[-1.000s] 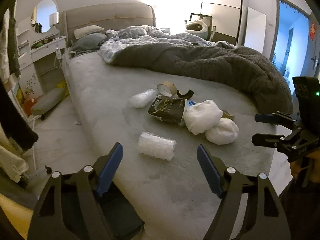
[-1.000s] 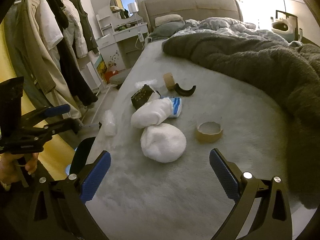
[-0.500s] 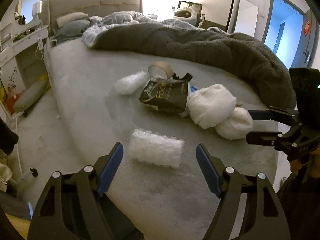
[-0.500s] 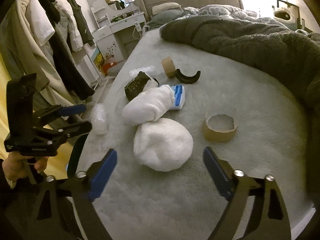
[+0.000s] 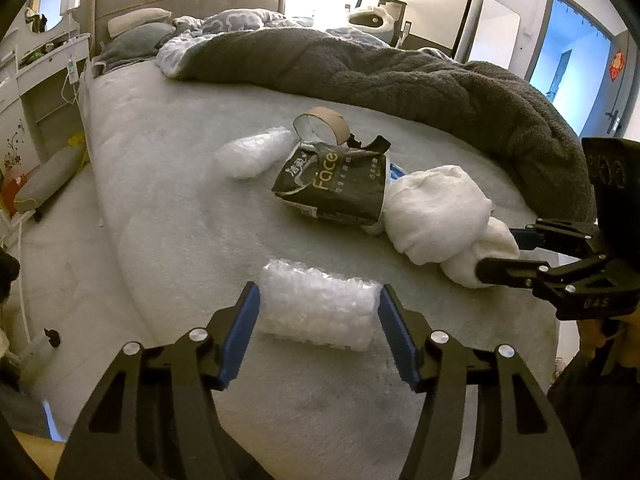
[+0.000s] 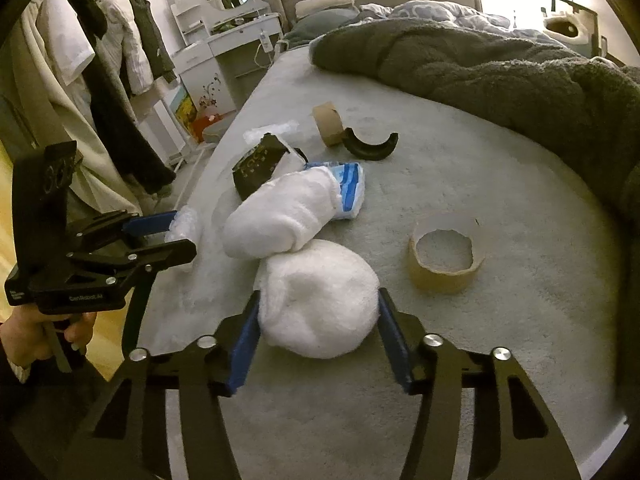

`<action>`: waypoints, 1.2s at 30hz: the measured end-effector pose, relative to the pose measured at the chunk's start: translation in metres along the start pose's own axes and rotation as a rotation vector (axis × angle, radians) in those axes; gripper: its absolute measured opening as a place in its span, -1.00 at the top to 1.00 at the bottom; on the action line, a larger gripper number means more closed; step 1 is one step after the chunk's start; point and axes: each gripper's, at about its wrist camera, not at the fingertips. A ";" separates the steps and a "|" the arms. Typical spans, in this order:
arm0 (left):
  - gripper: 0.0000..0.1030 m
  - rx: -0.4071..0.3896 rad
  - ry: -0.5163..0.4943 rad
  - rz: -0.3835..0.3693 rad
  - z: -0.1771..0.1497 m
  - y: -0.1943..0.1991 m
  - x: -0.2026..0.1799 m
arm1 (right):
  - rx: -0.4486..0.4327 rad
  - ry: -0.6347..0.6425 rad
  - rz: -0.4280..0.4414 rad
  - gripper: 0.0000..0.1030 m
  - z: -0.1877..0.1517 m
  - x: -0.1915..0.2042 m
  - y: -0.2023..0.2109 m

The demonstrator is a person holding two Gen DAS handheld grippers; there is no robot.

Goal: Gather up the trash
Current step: 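Reach the left tool to the bubble-wrap roll while the right tool grasps a white tissue ball, then carry the bubble wrap and tissue ball over the black bin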

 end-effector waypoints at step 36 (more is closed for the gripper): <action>-0.16 0.005 0.247 0.262 -0.036 0.069 0.075 | -0.166 0.058 -0.141 0.06 0.047 0.067 0.052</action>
Point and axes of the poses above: each gripper's, at about its wrist camera, not at the fingertips, and y roughly against the way its jaws point, x to its left, z to its top, and after that the axes turned 7 degrees about -z, right-handed
